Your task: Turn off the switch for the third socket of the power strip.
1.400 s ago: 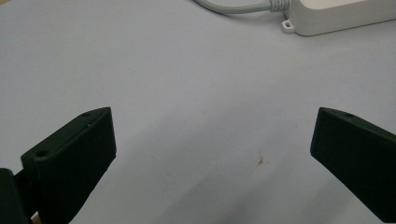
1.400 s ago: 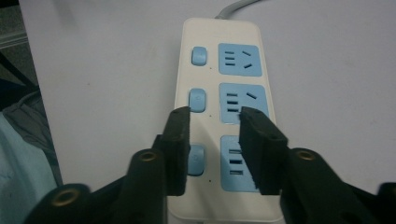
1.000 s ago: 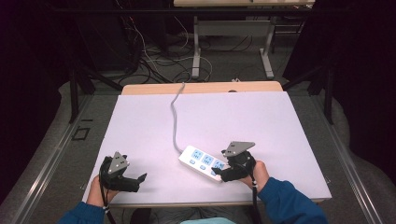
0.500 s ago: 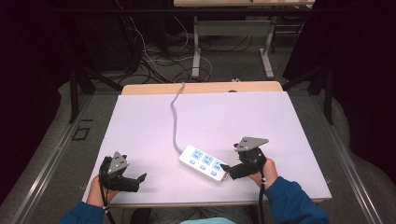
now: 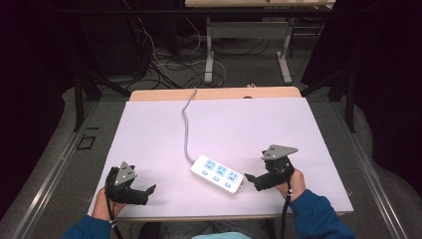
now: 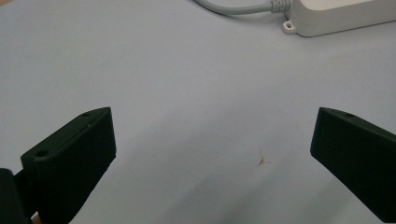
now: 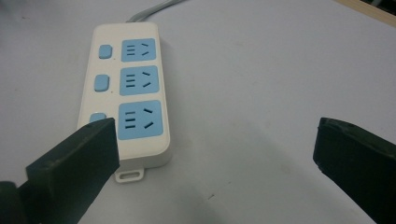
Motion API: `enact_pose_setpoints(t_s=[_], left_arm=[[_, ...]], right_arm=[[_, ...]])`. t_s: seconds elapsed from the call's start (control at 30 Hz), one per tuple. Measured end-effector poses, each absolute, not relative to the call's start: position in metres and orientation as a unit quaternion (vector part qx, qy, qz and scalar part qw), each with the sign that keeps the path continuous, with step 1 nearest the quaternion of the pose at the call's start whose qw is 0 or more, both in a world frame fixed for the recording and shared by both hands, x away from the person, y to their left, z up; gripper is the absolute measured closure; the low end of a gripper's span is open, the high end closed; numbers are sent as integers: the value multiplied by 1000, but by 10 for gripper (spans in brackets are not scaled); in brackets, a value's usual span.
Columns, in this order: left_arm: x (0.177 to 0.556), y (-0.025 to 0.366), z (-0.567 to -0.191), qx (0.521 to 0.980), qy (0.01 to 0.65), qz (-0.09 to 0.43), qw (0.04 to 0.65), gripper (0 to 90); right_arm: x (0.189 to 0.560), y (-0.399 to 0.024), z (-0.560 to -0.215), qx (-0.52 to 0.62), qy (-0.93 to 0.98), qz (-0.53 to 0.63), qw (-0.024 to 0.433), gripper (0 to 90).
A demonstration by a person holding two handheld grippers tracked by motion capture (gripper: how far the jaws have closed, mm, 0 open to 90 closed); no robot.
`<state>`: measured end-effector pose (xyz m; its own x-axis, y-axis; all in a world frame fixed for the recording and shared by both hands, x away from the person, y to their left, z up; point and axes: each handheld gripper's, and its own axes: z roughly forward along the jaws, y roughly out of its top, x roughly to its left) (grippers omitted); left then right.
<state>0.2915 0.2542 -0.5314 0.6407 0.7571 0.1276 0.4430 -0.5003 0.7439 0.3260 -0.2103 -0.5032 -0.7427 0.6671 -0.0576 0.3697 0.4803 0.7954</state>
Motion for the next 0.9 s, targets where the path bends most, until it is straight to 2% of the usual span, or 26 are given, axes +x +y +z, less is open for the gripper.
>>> enact_pose_setpoints(t_s=[0.9], left_arm=[[292,254,-531,839,357,226,342,1]], right_arm=[[309,-261,-513,362,822,379,221,0]])
